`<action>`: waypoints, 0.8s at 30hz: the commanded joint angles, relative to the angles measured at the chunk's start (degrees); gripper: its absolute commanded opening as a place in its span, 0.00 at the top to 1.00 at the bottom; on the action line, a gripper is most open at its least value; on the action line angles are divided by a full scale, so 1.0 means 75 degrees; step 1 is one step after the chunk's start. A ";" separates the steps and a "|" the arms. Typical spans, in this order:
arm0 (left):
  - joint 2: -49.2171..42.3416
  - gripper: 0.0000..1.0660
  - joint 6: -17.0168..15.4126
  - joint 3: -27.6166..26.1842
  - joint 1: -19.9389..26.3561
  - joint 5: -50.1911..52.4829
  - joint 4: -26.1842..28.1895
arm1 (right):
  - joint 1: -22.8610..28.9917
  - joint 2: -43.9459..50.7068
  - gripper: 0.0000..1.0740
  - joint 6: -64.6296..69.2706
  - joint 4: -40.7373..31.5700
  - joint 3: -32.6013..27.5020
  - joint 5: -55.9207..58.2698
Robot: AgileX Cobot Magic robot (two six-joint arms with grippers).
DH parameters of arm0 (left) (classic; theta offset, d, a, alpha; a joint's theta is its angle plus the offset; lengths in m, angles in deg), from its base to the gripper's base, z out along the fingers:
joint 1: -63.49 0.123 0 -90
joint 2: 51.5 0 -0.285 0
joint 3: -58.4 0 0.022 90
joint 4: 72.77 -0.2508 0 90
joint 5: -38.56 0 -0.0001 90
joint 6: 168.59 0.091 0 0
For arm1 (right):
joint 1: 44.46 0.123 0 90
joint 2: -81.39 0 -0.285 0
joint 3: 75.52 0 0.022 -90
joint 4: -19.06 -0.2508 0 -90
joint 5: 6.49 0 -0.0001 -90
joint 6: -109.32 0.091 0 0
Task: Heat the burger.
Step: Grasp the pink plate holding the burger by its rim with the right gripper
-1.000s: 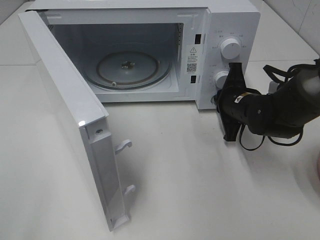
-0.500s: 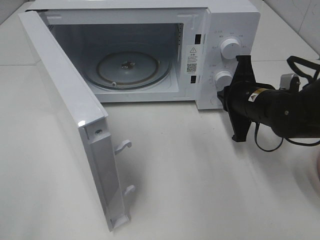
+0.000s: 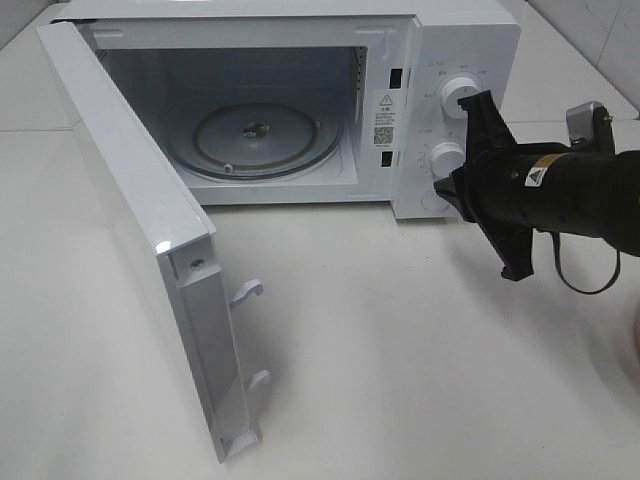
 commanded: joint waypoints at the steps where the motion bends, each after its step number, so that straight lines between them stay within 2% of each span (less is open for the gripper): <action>1: -0.0138 0.08 0.0000 0.0015 -0.0008 0.0115 0.0023 | -0.0023 0.0558 1.00 -0.1146 0.0160 -0.0008 0.0963; 16: -0.0138 0.08 0.0000 0.0015 -0.0008 0.0115 0.0023 | -0.0023 0.1734 0.99 -0.4156 0.0153 0.0069 0.3040; 24: -0.0138 0.08 0.0000 0.0015 -0.0008 0.0115 0.0023 | -0.0023 0.1917 0.97 -0.6165 0.0153 0.0611 0.4744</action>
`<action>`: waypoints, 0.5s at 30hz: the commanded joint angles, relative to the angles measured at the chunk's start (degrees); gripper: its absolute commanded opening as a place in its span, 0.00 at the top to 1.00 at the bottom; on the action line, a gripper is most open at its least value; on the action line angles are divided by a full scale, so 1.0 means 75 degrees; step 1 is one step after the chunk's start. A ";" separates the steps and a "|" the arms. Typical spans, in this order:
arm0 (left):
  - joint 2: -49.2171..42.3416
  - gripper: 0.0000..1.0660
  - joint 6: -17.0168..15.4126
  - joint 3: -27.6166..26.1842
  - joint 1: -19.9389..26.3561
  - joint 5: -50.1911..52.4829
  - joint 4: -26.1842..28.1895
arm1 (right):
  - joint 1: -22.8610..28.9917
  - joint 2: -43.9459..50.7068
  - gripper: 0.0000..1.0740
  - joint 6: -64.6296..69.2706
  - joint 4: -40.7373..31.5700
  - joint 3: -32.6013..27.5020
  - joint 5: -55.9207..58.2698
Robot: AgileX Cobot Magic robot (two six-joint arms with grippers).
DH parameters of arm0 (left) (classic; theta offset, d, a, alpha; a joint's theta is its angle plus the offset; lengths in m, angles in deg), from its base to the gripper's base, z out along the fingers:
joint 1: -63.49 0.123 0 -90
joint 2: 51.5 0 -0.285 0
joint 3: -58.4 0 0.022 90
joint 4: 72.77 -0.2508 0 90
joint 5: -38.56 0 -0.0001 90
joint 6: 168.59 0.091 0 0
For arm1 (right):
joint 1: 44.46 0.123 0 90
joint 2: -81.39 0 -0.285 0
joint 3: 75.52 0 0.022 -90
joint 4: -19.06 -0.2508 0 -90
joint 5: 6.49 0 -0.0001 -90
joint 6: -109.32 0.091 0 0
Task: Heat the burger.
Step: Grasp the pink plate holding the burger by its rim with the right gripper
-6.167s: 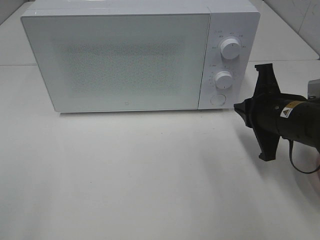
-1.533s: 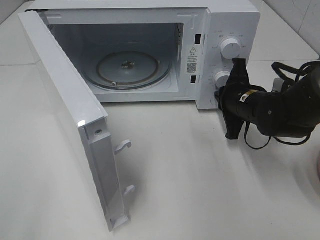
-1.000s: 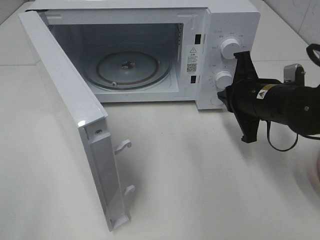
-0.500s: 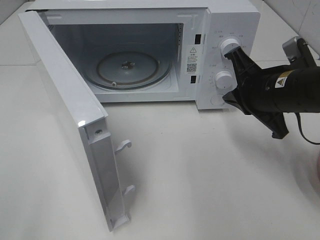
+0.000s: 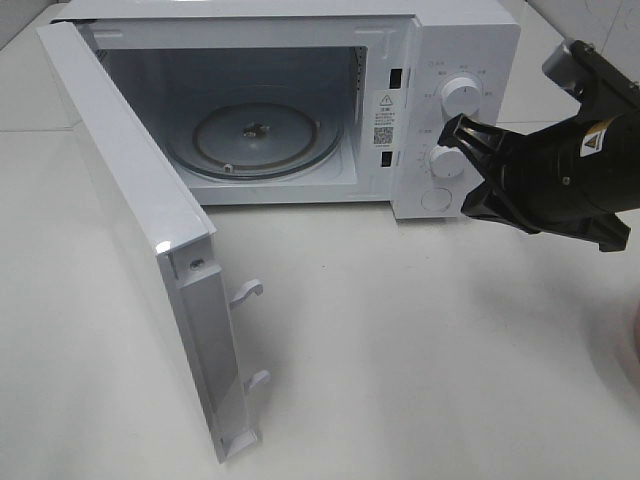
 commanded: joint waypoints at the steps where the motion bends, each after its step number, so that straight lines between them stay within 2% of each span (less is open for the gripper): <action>1: -0.0138 0.08 0.0000 0.0015 -0.0008 0.0115 0.0023 | -0.0023 0.0084 0.97 -0.1016 0.0076 0.0252 0.0810; 15: -0.0138 0.08 0.0000 0.0015 -0.0008 0.0115 0.0023 | -0.0023 0.0084 0.93 -0.2987 0.0397 0.0764 0.3491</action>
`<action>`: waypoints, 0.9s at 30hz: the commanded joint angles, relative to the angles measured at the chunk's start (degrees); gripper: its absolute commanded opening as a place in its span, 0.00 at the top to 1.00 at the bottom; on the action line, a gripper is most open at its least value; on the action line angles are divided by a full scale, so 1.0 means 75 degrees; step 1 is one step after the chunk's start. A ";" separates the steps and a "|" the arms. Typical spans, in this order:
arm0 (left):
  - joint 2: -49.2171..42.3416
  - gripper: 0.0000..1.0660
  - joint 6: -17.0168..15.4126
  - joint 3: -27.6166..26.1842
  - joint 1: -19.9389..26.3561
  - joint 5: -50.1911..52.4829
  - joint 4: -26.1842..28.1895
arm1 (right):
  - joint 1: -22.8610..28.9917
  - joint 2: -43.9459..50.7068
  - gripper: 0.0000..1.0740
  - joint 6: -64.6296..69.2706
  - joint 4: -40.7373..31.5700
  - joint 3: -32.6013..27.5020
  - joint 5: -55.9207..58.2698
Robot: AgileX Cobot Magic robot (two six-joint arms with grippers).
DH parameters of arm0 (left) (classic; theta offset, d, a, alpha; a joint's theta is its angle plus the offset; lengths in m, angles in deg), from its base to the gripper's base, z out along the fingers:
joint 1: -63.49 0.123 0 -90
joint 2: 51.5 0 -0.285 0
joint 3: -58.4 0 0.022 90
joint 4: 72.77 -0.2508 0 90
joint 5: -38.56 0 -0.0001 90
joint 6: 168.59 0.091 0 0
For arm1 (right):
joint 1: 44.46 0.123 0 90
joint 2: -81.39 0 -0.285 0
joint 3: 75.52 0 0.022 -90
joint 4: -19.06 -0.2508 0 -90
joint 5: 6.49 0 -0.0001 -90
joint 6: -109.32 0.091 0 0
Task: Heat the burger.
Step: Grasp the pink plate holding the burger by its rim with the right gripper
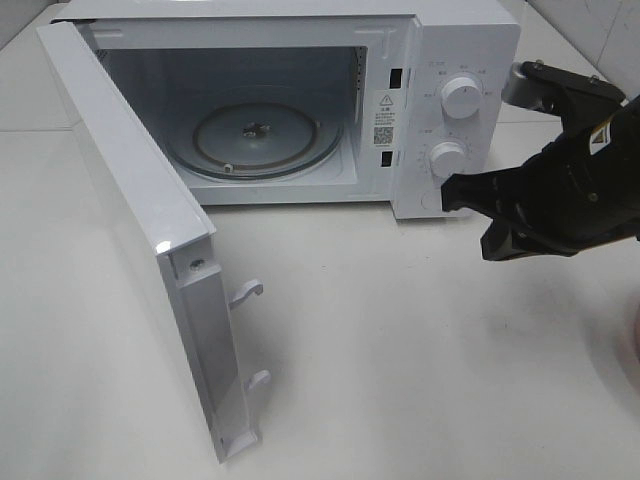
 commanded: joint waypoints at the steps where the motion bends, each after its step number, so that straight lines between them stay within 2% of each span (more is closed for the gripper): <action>1: -0.0138 0.08 0.0000 0.0015 -0.0008 0.0115 0.0023 | -0.0023 0.0038 0.92 -0.0810 0.0283 0.0176 0.1092; 5: -0.0138 0.08 0.0000 0.0015 -0.0008 0.0115 0.0023 | -0.0023 0.0038 0.90 -0.1115 0.0405 0.0244 0.1711; 10: -0.0138 0.08 0.0000 0.0015 -0.0008 0.0115 0.0023 | -0.0046 0.0038 0.76 -0.1436 0.0481 0.0313 0.2246; 11: -0.0138 0.08 0.0000 0.0015 -0.0008 0.0115 0.0023 | -0.0046 0.0038 0.64 -0.1474 0.0588 0.0313 0.2238; 12: -0.0138 0.08 0.0000 0.0015 -0.0008 0.0115 0.0023 | -0.0046 0.0038 0.64 -0.1474 0.0588 0.0313 0.2238; 13: -0.0138 0.08 0.0000 0.0015 -0.0008 0.0115 0.0023 | -0.0046 0.0038 0.58 -0.1474 0.0619 0.0313 0.2261; 14: -0.0138 0.08 0.0000 0.0015 -0.0008 0.0115 0.0023 | -0.0046 0.0038 0.41 -0.1490 0.0733 0.0313 0.2269; 15: -0.0138 0.08 0.0000 0.0015 -0.0008 0.0115 0.0023 | -0.0046 0.0038 0.41 -0.1490 0.0733 0.0313 0.2269; 16: -0.0138 0.08 0.0000 0.0015 -0.0008 0.0115 0.0023 | -0.0046 0.0038 0.32 -0.1551 0.0779 0.0313 0.2269; 17: -0.0138 0.08 0.0000 0.0015 -0.0008 0.0115 0.0023 | -0.0046 0.0038 0.32 -0.1551 0.0779 0.0313 0.2269; 18: -0.0138 0.08 0.0000 0.0015 -0.0008 0.0115 0.0023 | -0.0046 0.0038 0.18 -0.1589 0.0894 0.0313 0.2292; 19: -0.0138 0.08 0.0000 0.0015 -0.0008 0.0115 0.0023 | -0.0046 0.0038 0.12 -0.1635 0.1016 0.0313 0.2345; 20: -0.0138 0.08 0.0000 0.0015 -0.0008 0.0115 0.0023 | -0.0046 0.0038 0.12 -0.1635 0.1016 0.0313 0.2345; 21: -0.0138 0.08 0.0000 0.0015 -0.0008 0.0115 0.0023 | -0.0046 0.0038 0.06 -0.1635 0.1100 0.0313 0.2384; 27: -0.0138 0.08 0.0000 0.0015 -0.0008 0.0115 0.0023 | -0.0061 0.0038 0.08 -0.1635 0.1383 0.0313 0.2574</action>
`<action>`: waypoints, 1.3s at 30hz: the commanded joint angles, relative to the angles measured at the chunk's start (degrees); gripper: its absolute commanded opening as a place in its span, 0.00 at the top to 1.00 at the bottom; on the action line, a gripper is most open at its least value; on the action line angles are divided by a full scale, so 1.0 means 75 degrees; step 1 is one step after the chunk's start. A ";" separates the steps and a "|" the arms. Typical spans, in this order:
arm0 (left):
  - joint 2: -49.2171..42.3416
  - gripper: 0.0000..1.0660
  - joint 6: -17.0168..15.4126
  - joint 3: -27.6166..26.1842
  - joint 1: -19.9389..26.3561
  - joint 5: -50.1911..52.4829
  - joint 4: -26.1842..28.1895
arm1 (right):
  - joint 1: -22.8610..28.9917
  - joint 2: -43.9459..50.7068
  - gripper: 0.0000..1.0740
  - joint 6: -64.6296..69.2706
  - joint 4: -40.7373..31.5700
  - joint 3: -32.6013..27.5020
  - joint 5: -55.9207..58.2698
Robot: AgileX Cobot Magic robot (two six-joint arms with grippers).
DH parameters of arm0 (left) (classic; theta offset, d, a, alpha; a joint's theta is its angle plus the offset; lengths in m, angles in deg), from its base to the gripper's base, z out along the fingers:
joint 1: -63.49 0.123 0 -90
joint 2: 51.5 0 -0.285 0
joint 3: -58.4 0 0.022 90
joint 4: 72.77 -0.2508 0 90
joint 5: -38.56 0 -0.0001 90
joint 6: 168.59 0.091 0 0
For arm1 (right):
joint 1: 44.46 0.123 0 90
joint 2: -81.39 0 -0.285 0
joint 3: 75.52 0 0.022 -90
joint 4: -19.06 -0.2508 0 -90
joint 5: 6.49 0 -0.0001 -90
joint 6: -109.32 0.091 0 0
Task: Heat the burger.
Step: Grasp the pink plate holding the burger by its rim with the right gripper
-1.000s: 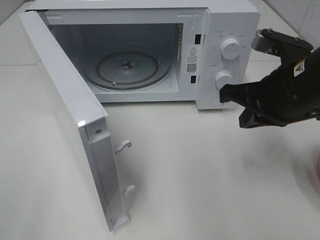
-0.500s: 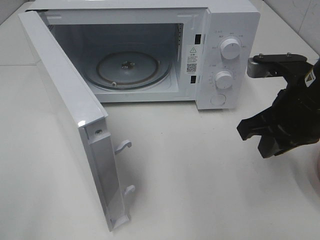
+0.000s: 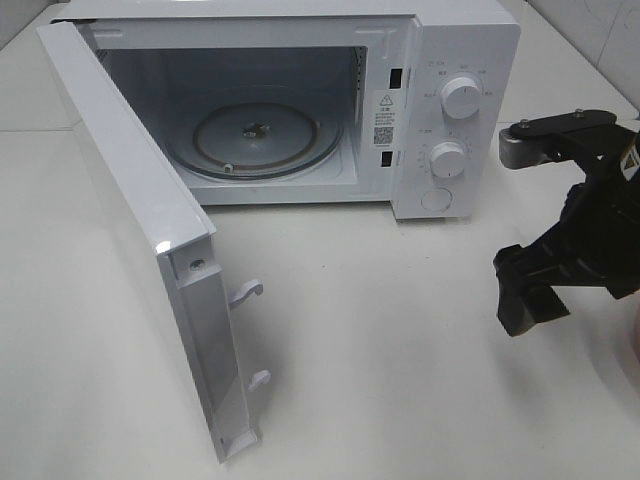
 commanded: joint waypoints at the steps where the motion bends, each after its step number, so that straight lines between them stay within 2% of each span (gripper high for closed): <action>1: -0.0138 0.08 0.0000 0.0015 -0.0008 0.0115 0.0023 | -0.0053 0.0038 0.08 -0.0076 0.0183 0.0038 0.0122; 6: -0.0138 0.08 0.0000 0.0015 -0.0008 0.0115 0.0023 | -0.0810 0.0038 0.12 -0.0076 0.0321 0.0038 0.0153; 20: -0.0138 0.08 0.0000 0.0015 -0.0008 0.0115 0.0023 | -0.2368 0.0038 0.25 -0.0015 0.0489 0.0038 0.0000; 29: -0.0138 0.08 0.0000 0.0015 -0.0008 0.0115 0.0023 | -0.2987 0.0038 0.26 -0.0008 0.0527 0.0000 -0.0076; 39: -0.0138 0.08 0.0000 0.0015 -0.0008 0.0115 0.0023 | -0.3063 -0.0168 0.27 0.0099 0.0710 0.0000 -0.0405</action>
